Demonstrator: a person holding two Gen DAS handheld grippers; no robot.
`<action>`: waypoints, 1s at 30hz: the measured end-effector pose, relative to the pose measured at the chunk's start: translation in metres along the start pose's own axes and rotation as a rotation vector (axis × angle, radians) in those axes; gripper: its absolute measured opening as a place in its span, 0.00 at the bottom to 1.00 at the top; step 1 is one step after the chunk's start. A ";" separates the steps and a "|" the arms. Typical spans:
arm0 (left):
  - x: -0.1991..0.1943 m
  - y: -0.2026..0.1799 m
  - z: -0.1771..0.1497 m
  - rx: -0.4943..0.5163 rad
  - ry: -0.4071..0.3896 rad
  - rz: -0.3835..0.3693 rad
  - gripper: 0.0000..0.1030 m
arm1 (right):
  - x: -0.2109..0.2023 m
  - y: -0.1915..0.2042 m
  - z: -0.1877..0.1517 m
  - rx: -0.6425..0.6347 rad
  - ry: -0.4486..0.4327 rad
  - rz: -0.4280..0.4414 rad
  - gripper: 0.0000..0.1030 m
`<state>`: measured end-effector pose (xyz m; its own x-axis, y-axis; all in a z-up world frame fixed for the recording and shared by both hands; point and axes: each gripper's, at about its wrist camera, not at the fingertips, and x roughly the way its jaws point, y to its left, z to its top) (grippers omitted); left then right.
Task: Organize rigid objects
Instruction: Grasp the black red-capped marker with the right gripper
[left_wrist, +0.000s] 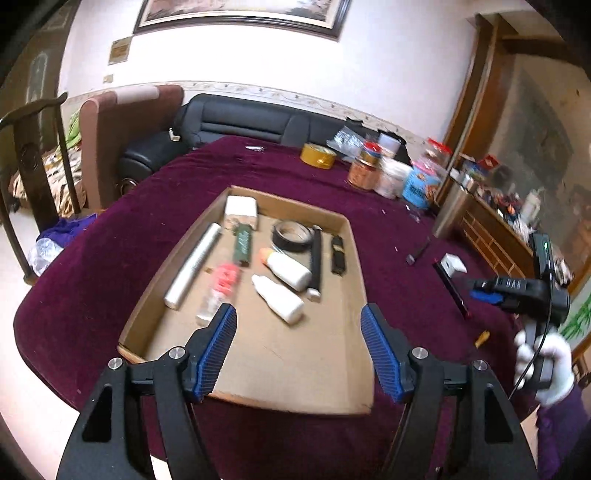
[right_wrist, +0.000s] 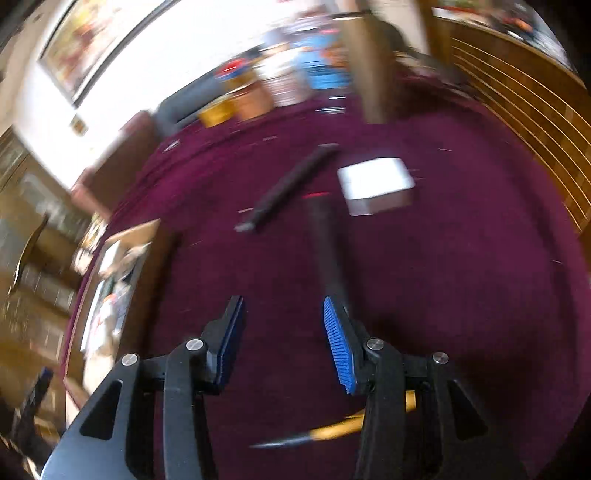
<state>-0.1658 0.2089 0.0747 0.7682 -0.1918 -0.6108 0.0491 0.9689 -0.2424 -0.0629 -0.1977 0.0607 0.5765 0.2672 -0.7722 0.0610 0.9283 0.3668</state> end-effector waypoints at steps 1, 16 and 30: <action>0.002 -0.007 -0.004 0.010 0.011 -0.005 0.62 | 0.000 -0.004 0.002 0.002 -0.002 -0.013 0.41; 0.005 -0.052 -0.024 0.081 0.088 -0.048 0.62 | 0.067 0.030 0.020 -0.120 0.046 -0.186 0.16; 0.005 -0.054 -0.026 0.068 0.097 -0.076 0.62 | 0.053 0.084 -0.050 -0.088 0.270 0.271 0.15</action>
<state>-0.1810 0.1520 0.0653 0.6953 -0.2761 -0.6636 0.1503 0.9587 -0.2414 -0.0680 -0.0928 0.0241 0.3263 0.5528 -0.7668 -0.1411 0.8306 0.5388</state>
